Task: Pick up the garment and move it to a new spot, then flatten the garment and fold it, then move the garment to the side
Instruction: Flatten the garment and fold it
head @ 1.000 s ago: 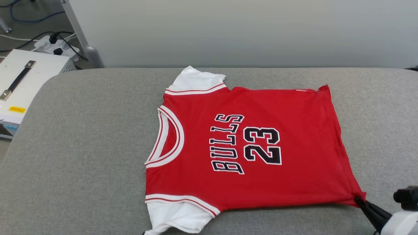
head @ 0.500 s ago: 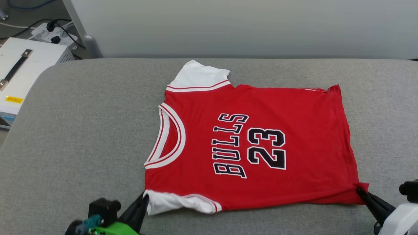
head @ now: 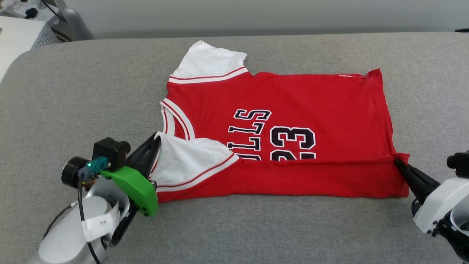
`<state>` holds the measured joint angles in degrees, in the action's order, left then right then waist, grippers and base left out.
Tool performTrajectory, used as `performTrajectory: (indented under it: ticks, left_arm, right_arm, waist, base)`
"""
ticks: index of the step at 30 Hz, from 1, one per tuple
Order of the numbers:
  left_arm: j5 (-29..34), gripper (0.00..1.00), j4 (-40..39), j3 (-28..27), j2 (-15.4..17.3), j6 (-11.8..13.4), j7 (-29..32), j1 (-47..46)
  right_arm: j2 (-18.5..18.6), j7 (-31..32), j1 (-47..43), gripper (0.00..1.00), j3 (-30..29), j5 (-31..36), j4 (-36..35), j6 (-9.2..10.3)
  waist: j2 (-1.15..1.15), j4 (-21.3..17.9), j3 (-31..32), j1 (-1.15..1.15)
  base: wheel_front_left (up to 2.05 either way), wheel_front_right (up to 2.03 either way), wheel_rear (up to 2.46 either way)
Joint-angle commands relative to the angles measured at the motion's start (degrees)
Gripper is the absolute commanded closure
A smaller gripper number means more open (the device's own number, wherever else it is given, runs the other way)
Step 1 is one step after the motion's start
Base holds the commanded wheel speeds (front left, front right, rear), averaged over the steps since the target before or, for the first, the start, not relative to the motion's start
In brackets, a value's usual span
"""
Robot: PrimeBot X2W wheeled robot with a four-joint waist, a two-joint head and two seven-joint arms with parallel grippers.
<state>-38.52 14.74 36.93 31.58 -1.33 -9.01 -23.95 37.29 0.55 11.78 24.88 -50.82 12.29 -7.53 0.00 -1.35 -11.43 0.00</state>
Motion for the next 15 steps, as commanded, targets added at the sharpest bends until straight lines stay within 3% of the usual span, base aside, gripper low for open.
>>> performTrajectory:
  ticks: [1,15]
  left_arm:
    - [0.47,1.00,1.31,-0.12,-0.60,-0.62,-0.06,-2.40]
    - [-0.03,1.00,20.55,1.52,-5.47,-5.10,-2.72,-13.22]
  right_arm:
    - [-0.37,0.42,1.77,1.00,-0.27,0.51,-0.02,0.04]
    - [-3.25,2.97,11.82,1.00,2.60,2.42,8.45,0.04]
  waist:
    - [0.00,-1.22,-2.51,0.00]
    - [0.00,-1.98,-8.86,0.00]
  base:
    - [0.00,0.00,0.00]
    - [0.00,0.00,0.00]
